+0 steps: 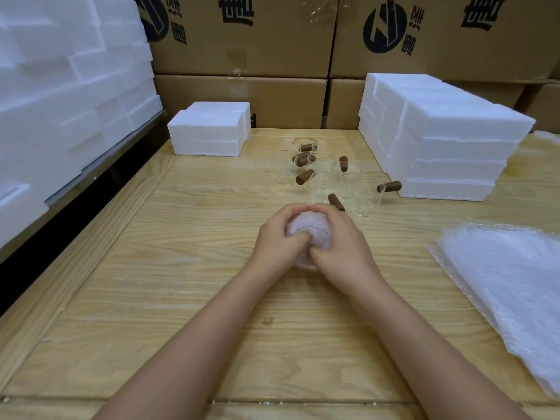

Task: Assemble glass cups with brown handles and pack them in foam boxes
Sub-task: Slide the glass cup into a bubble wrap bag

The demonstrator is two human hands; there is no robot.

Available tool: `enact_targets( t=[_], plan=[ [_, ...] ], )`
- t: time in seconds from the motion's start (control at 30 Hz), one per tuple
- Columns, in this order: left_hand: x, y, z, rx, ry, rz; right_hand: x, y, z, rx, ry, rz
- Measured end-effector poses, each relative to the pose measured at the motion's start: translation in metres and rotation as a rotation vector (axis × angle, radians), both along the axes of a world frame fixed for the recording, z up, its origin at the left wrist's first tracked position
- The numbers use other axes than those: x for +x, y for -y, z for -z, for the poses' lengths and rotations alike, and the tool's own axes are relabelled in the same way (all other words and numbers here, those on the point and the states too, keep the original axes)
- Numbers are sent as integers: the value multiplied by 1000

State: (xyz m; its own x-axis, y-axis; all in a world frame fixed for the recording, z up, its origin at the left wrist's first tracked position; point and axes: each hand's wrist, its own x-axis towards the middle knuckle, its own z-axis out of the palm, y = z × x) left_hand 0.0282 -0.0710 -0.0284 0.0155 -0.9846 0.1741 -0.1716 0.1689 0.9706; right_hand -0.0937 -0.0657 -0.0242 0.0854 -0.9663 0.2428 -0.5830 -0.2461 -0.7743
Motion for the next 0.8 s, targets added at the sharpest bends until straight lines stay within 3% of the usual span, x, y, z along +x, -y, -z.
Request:
enact_targets(
  t=[0.1,0.3,0.43,0.5,0.57,0.67,0.8],
  plan=[
    [-3,-1,1,17,14,106,-5,1,-3,45,36,63],
    [-4,4,8,-5,79,-96,-7,1,-4,86,69,-94],
    [-5,1,2,27,59,-112,-6,4,-2,100,158,-36],
    [-2,-1,2,6,58,-5,-9,8,-2,127,179,40],
    [5,-5,2,-3,-20,256,-16,12,-4,170,215,113],
    [14,-6,4,-102,185,432,-28,15,-7,229,237,138],
    [13,-4,7,-134,360,264,-35,15,-12,343,349,11]
  ],
)
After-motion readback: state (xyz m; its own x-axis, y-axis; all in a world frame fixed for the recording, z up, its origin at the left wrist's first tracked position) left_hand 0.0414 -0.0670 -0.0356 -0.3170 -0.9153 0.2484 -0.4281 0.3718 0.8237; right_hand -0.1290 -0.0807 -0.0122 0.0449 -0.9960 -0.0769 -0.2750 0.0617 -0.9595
